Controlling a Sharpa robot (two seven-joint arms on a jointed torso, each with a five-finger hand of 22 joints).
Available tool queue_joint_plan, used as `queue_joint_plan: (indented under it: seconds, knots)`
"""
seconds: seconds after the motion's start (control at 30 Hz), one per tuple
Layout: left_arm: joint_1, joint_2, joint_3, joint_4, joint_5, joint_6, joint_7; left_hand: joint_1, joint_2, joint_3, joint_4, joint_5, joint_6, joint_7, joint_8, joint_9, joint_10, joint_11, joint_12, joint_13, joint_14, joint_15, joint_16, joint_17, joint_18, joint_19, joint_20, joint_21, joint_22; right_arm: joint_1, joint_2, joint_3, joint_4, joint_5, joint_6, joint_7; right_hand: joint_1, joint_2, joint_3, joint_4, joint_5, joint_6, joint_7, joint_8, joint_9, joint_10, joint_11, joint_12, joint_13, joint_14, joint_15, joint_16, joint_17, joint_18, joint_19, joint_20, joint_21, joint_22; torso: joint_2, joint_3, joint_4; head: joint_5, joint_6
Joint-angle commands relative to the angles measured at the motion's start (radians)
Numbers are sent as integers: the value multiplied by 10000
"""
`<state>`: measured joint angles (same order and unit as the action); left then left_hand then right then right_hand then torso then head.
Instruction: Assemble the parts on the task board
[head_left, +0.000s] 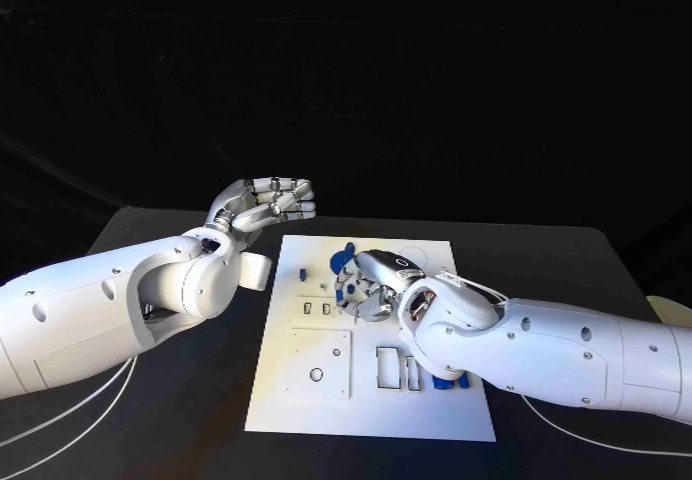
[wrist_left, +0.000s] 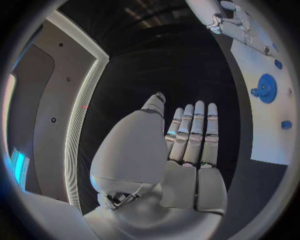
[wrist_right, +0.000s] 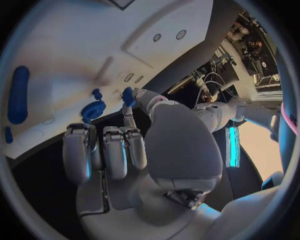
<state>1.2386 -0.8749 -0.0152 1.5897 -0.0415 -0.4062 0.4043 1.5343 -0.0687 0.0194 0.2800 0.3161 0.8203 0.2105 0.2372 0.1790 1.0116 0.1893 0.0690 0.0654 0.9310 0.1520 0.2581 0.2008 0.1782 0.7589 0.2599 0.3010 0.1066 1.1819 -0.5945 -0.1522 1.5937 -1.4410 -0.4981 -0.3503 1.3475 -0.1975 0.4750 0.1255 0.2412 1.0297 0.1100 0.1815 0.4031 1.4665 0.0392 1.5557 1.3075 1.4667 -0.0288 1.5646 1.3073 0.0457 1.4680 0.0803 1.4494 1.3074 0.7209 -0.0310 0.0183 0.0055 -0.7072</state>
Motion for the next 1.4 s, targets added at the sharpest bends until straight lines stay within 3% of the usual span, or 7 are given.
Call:
queue_joint_plan:
  seconds: [0.03, 0.3, 0.47, 1.4]
  knots:
    - [11, 13, 8, 32, 13, 156, 38, -60, -12, -57, 12, -59, -43, 146, 18, 14, -48, 8, -26, 12, -77, 25, -35, 12, 22, -40, 35, -34, -12, -93, 120, -8, -97, -579, 223, -178, -106, -10, 72, -1, -68, -24, -3, 2, -6, 908, -91, -40, 2451, 1041, -69, 62, 2635, -124, 340, -76, 1, 1894, 18, 7, 14, 33, -43]
    - [11, 13, 7, 35, 13, 164, 26, -61, -11, -59, 12, -59, -44, 146, 18, 15, -48, 9, -26, 12, -77, 25, -37, 13, 23, -42, 35, -35, -14, -231, 355, -15, -285, -713, 292, -210, -130, -22, 72, 1, -67, -22, -2, 4, -6, 902, -90, -49, 2443, 1041, -67, 62, 2635, -121, 336, -76, -8, 1889, 12, 5, 36, 99, -113]
    - [11, 1, 7, 39, 8, 162, 23, -61, -11, -59, 12, -59, -44, 146, 18, 15, -48, 9, -26, 12, -77, 25, -37, 13, 23, -42, 35, -35, -14, -264, 429, -21, -451, -736, 391, -303, -193, -48, 70, 12, -75, -18, -1, 8, -4, 906, -87, -43, 2448, 1041, -66, 62, 2635, -119, 331, -75, -20, 1884, 7, -6, 5, 130, -165]
    - [9, 27, 2, -28, -1, 173, 14, -61, -11, -59, 12, -59, -44, 146, 18, 15, -48, 9, -26, 12, -77, 25, -37, 13, 23, -42, 35, -35, -14, -347, 516, -40, -536, -806, 482, -351, -362, -175, 40, 17, -133, -57, 7, -7, -11, 899, -81, -55, 2437, 1041, -62, 62, 2635, -114, 323, -73, -40, 1878, -5, 3, 3, 159, -203]
